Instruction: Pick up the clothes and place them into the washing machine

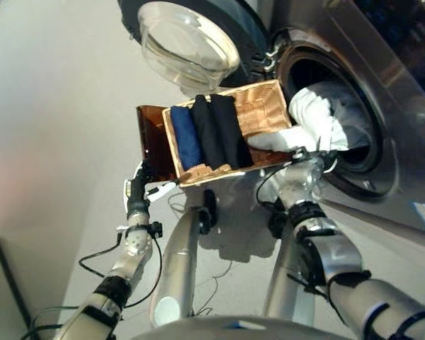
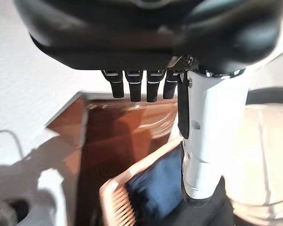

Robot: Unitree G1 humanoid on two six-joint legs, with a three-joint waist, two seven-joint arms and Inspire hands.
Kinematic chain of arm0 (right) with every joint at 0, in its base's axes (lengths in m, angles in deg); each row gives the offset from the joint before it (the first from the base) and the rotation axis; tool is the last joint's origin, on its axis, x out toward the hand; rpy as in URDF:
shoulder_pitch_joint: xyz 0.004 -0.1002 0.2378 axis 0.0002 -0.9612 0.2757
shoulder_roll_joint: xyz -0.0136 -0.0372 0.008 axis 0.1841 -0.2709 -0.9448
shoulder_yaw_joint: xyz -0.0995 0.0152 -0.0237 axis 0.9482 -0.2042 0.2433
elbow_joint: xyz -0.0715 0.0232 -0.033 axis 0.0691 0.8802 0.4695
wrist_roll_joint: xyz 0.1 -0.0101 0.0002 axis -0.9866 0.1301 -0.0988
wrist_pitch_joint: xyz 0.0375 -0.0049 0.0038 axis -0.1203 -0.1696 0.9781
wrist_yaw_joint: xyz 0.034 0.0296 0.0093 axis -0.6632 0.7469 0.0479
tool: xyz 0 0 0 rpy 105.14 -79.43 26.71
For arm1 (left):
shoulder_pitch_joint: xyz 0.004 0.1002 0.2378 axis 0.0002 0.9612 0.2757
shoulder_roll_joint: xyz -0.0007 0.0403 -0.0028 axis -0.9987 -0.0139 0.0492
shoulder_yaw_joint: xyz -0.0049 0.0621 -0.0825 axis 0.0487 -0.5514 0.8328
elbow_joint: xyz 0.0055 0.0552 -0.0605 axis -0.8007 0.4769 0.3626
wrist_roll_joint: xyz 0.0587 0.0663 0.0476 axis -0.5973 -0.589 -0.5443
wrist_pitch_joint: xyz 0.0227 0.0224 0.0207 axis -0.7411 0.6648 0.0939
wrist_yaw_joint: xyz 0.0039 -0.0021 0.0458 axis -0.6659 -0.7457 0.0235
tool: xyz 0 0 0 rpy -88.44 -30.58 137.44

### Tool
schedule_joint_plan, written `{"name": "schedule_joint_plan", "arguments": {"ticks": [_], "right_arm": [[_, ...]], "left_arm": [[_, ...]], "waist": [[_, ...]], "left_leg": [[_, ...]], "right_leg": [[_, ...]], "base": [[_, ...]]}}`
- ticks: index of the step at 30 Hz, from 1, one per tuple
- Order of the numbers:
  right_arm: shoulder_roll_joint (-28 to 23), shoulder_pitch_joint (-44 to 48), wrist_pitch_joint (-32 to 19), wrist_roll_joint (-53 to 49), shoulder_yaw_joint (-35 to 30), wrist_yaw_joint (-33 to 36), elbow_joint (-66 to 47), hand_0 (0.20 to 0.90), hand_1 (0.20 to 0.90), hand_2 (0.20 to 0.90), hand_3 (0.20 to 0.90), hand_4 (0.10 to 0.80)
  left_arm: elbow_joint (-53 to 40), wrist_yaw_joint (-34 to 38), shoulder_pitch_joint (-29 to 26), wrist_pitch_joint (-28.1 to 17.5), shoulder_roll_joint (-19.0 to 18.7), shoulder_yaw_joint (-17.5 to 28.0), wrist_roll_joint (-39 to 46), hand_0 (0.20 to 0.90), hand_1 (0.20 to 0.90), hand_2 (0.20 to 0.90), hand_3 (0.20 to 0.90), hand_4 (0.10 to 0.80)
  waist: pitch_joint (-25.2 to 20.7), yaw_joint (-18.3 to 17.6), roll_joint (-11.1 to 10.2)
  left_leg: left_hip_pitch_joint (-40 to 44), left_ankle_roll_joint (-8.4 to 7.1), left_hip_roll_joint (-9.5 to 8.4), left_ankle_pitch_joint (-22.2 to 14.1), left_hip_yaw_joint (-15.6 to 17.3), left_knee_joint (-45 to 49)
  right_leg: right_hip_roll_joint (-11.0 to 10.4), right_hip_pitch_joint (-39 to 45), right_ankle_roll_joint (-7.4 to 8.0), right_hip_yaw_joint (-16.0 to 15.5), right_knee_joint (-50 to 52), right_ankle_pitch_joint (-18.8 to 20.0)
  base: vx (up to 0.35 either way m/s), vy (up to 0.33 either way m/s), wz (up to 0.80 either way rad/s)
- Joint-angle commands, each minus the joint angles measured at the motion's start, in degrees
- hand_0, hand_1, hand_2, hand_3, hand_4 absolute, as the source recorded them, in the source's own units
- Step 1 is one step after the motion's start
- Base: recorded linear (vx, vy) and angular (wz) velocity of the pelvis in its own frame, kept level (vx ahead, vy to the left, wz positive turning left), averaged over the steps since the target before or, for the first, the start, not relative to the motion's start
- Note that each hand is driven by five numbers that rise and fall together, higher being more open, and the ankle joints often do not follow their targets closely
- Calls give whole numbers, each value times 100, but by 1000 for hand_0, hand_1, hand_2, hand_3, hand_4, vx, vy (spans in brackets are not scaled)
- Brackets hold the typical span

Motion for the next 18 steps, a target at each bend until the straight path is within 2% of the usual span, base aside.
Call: {"name": "schedule_joint_plan", "arguments": {"ticks": [1,2,3,6,10,13,14,15,16,18], "right_arm": [[-903,963,-668,47,144,-394,-286,200,200,200,200,300],[-1263,1212,-648,-82,68,-394,-128,200,200,200,200,300],[-1328,1276,-630,-140,76,-454,-40,200,200,200,200,300],[-1937,1739,-691,-297,32,-460,-10,200,200,200,200,300],[-2710,2137,-772,-5,185,-239,-233,200,200,200,200,300],[-3427,2536,-765,601,518,262,-144,200,200,200,200,300],[-3644,2702,-703,703,626,386,-44,260,260,260,260,343],[-3827,2827,-628,732,732,403,35,417,417,417,417,455],[-3937,2857,-551,802,822,407,99,900,900,900,900,800],[-4090,2972,-385,833,1026,313,216,900,900,900,900,800]], "left_arm": [[-494,166,24,-473,-338,114,-141,900,900,900,900,800],[-522,121,81,-467,-397,130,-155,900,900,900,900,800],[-531,117,56,-462,-384,118,-152,900,900,900,900,800],[-568,65,107,-459,-435,206,-125,900,900,900,900,800],[-524,1,220,-476,-472,179,-107,900,900,900,900,800],[-530,-11,273,-492,-586,194,-108,900,900,900,900,800],[-593,-1,272,-487,-603,184,-148,900,900,900,900,800],[-635,5,288,-470,-623,199,-168,900,900,900,900,800],[-696,9,311,-473,-646,235,-183,900,900,900,900,800],[-790,16,363,-449,-651,278,-225,900,900,900,900,800]], "waist": [[-333,88,310],[-381,155,382],[-377,172,399],[-455,335,517],[-542,414,601],[-573,423,674],[-583,437,724],[-590,452,754],[-591,468,777],[-614,486,822]], "left_leg": [[57,-452,-24,-458,-141,-161],[62,-474,-60,-415,-157,-223],[50,-475,-65,-407,-161,-231],[-1,-512,-102,-346,-216,-288],[-105,-548,-153,-281,-258,-310],[-166,-591,-191,-214,-286,-376],[-183,-599,-216,-193,-293,-407],[-204,-612,-241,-172,-304,-424],[-223,-613,-252,-165,-310,-422],[-279,-606,-276,-145,-313,-418]], "right_leg": [[-93,422,270,290,-741,-22],[-120,401,280,305,-748,-28],[-124,388,280,302,-748,-26],[-187,315,295,290,-688,-64],[-236,183,303,318,-536,-123],[-259,76,289,396,-451,-162],[-271,24,283,410,-407,-181],[-281,-9,276,425,-375,-192],[-288,-37,262,441,-355,-196],[-303,-123,242,465,-298,-193]], "base": [[42,-29,20],[25,-19,16],[6,-28,19],[5,-36,15],[24,-39,17],[-13,-31,14],[-22,-16,17],[-27,-8,21],[-21,-14,27],[-4,-17,25]]}}
